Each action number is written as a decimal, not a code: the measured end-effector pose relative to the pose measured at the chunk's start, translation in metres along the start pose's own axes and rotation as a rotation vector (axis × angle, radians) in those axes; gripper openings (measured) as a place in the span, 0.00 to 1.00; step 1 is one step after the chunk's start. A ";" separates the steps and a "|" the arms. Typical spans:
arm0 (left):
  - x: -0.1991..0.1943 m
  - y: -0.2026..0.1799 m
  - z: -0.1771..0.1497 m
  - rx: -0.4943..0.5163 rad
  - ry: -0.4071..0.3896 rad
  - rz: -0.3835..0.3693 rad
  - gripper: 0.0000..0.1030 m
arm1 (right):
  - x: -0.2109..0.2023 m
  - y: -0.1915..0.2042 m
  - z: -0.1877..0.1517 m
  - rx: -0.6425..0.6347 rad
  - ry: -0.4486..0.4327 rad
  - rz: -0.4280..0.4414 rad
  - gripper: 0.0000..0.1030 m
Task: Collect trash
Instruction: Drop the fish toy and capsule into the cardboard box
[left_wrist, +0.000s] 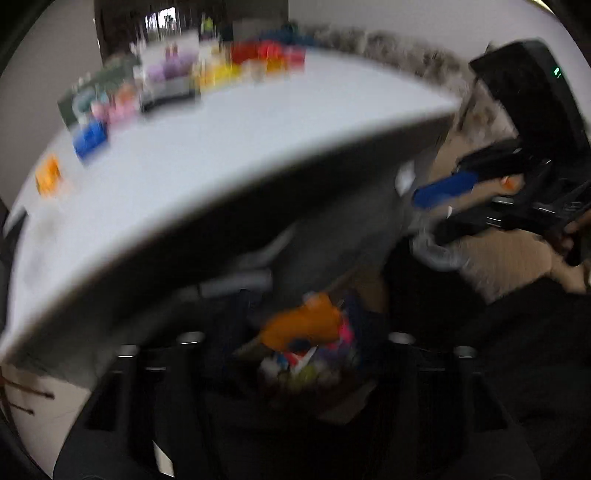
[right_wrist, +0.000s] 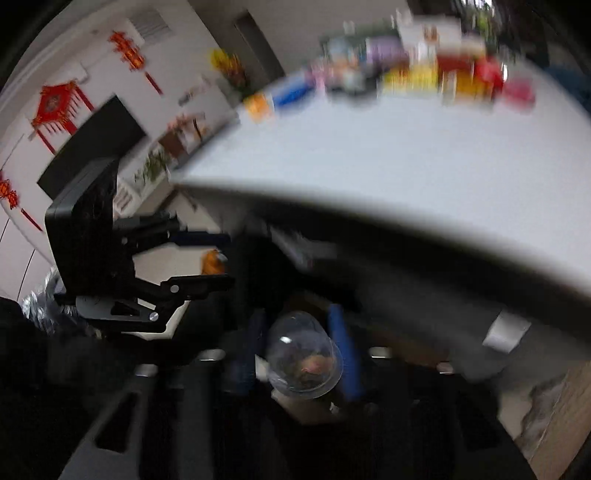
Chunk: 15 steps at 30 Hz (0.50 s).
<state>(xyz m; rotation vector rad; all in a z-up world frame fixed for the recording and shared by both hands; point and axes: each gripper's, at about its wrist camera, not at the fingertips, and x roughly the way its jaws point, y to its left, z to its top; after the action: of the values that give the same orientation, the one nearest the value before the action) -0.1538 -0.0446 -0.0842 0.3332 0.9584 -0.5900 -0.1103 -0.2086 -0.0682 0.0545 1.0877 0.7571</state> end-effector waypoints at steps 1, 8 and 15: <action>0.013 0.002 -0.008 0.000 0.028 0.009 0.78 | 0.012 -0.002 -0.005 -0.003 0.019 -0.010 0.72; 0.011 0.018 -0.019 -0.034 0.020 0.005 0.78 | -0.015 0.011 0.016 -0.075 -0.061 0.019 0.69; -0.042 0.044 0.010 -0.119 -0.183 -0.018 0.84 | -0.026 0.022 0.155 -0.237 -0.244 -0.095 0.84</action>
<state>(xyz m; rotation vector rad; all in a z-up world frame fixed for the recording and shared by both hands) -0.1387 -0.0007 -0.0427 0.1610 0.8164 -0.5666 -0.0023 -0.1579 0.0361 -0.1033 0.7586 0.7673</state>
